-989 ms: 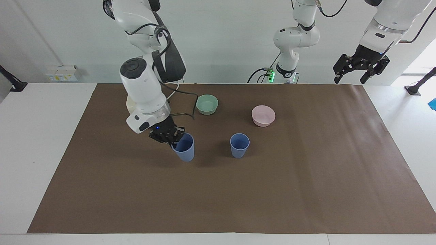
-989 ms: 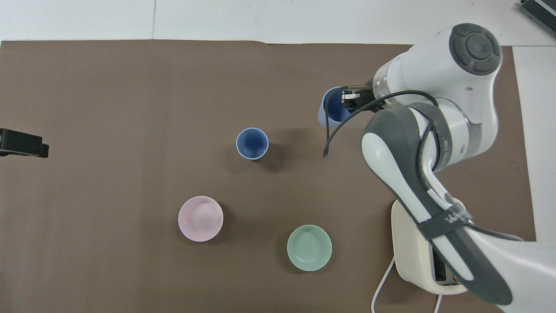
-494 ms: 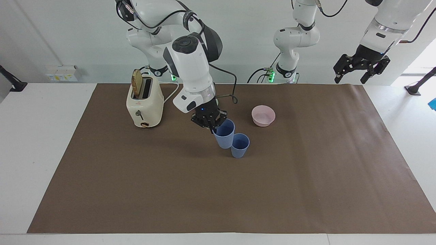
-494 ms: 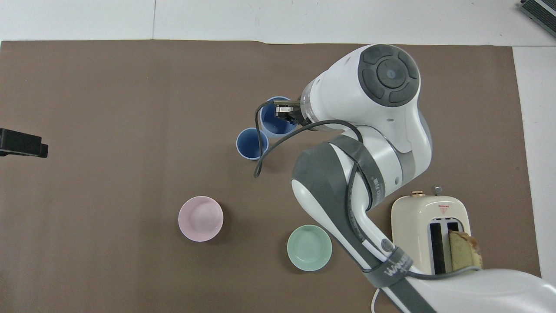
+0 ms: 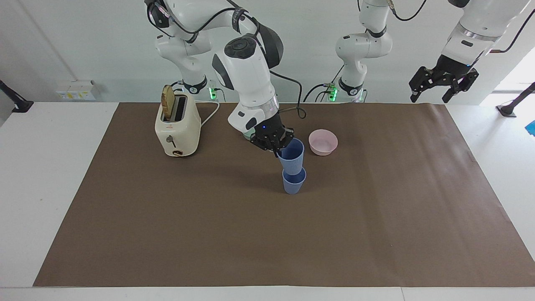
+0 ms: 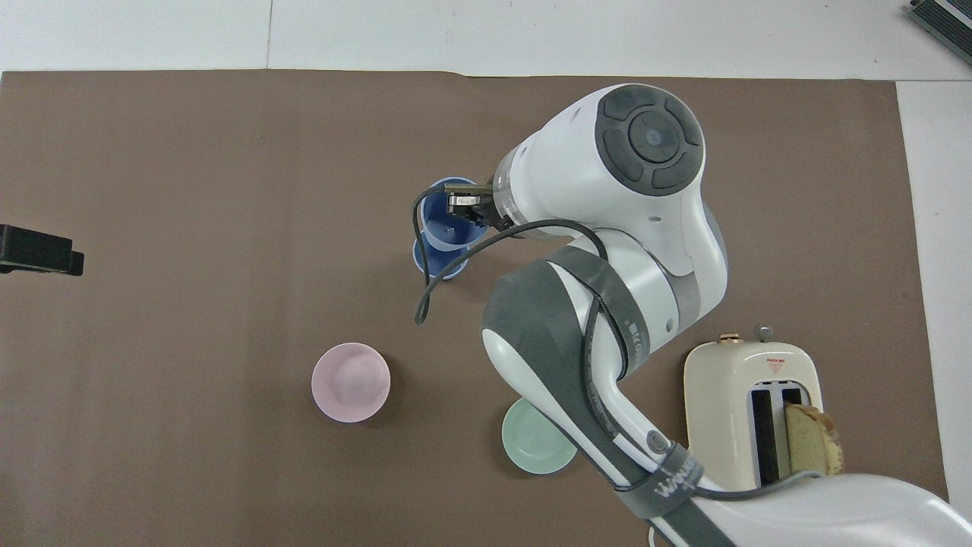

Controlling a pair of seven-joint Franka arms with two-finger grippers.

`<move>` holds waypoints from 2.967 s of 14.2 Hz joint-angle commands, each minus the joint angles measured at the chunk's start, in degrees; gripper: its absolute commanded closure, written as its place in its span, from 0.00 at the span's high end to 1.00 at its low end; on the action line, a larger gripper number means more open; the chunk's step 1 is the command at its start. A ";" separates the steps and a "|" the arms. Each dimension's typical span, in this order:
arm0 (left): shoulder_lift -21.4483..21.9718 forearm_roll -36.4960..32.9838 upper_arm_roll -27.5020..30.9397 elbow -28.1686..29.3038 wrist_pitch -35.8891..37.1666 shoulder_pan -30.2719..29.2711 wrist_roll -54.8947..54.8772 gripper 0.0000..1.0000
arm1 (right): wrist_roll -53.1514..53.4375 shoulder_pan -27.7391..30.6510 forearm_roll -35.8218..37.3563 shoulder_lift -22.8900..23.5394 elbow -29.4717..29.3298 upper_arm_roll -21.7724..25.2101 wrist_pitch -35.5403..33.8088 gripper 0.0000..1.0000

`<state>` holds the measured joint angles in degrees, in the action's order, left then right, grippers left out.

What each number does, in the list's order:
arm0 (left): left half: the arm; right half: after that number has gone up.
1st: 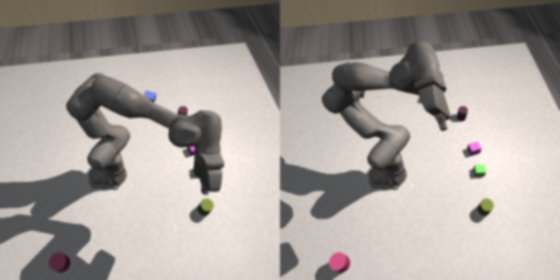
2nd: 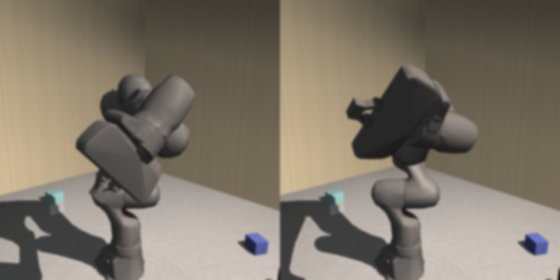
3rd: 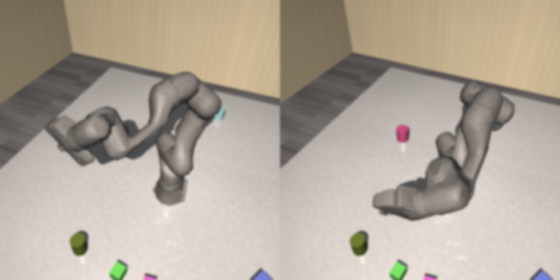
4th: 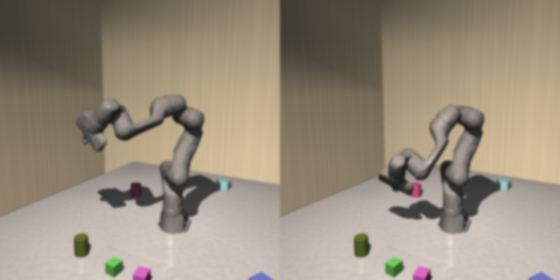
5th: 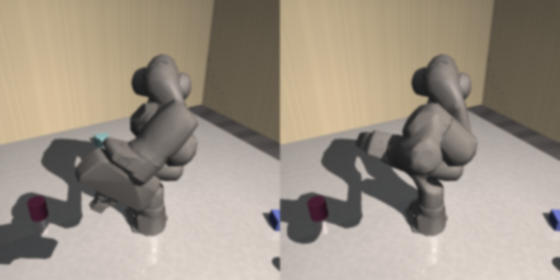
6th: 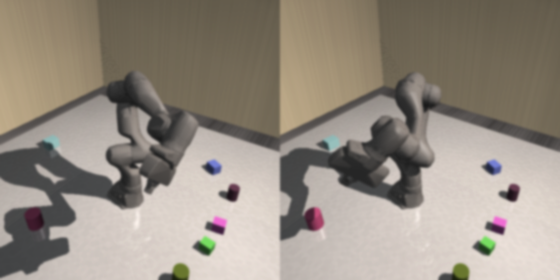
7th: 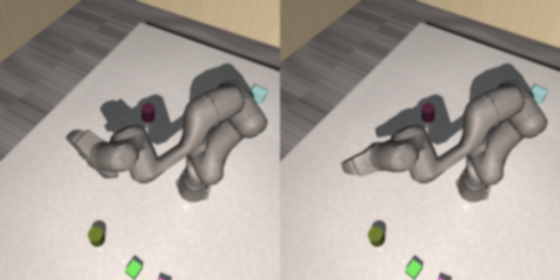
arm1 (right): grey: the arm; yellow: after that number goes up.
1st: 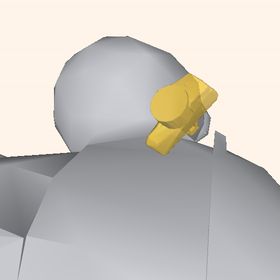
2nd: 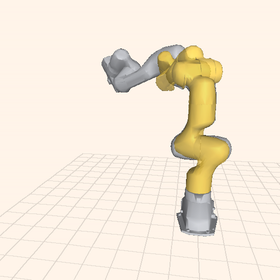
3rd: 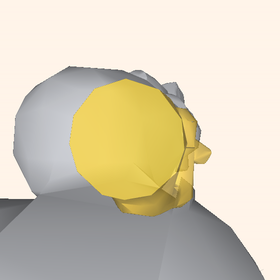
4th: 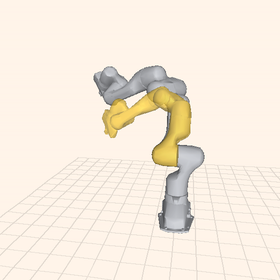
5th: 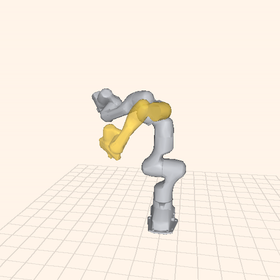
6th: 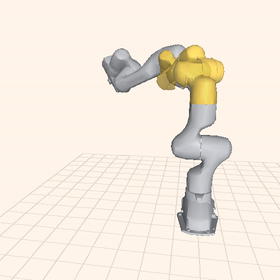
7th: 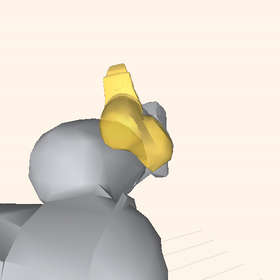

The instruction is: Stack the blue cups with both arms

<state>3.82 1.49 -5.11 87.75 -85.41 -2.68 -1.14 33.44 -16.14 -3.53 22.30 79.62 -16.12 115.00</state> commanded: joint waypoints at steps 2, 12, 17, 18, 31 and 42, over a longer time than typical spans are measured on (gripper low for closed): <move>0.83 0.62 -0.25 1.11 -0.64 -0.66 0.44 1.00 | -0.22 0.50 -0.95 2.22 -0.61 -0.67 0.14 0.00; 0.83 0.62 -0.25 1.11 -0.64 -0.66 0.44 1.00 | -1.80 -1.44 -0.95 3.81 2.02 -0.67 2.51 0.00; 0.92 0.62 -0.25 1.11 -0.64 -0.66 0.44 1.00 | -2.24 -0.48 -0.42 3.90 2.38 -0.58 2.86 0.00; 0.83 0.62 -0.25 1.11 -0.64 -0.66 0.44 1.00 | -3.11 -0.38 -0.60 3.90 2.38 -0.58 2.86 0.00; 0.83 0.62 -0.25 1.11 -0.64 -0.66 0.44 1.00 | -5.14 -0.38 -0.25 5.74 5.10 -0.58 7.16 0.00; 0.83 0.62 -0.25 1.11 -0.64 -0.66 0.44 1.00 | -4.44 -0.91 -0.07 6.27 4.84 -0.49 7.34 1.00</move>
<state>3.82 1.49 -5.11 87.75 -85.41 -2.68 -1.13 29.84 -17.43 -3.52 28.60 84.13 -16.21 121.28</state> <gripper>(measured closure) 0.000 0.233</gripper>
